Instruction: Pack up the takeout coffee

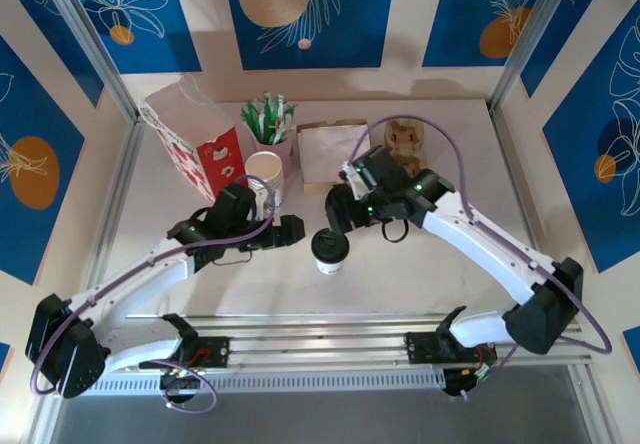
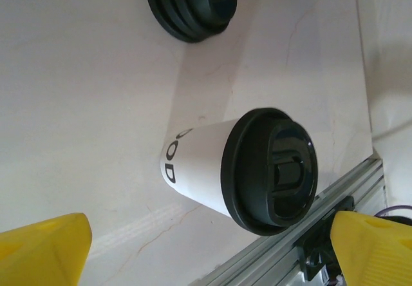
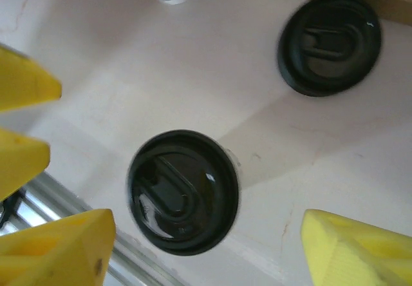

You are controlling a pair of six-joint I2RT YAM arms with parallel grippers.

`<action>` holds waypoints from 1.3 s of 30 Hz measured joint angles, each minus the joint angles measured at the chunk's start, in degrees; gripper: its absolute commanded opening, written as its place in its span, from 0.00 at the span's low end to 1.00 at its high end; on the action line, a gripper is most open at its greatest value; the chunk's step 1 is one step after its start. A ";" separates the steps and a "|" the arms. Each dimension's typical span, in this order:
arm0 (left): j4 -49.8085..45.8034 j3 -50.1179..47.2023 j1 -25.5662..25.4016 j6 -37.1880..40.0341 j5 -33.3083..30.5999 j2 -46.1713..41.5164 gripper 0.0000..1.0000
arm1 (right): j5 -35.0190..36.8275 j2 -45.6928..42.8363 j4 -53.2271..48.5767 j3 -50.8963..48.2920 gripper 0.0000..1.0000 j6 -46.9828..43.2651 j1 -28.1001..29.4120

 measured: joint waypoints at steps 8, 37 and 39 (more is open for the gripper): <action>0.24 1.75 -4.11 -0.07 -1.29 6.01 0.94 | -3.56 -9.88 5.46 -18.12 0.64 14.23 -2.64; 5.53 2.97 -8.02 -1.55 -2.89 13.99 0.93 | -6.27 -31.91 44.83 -52.70 0.60 48.28 2.40; 5.97 2.97 -8.17 -1.70 -2.86 14.27 0.93 | -5.73 -31.93 46.18 -52.81 0.59 48.96 2.60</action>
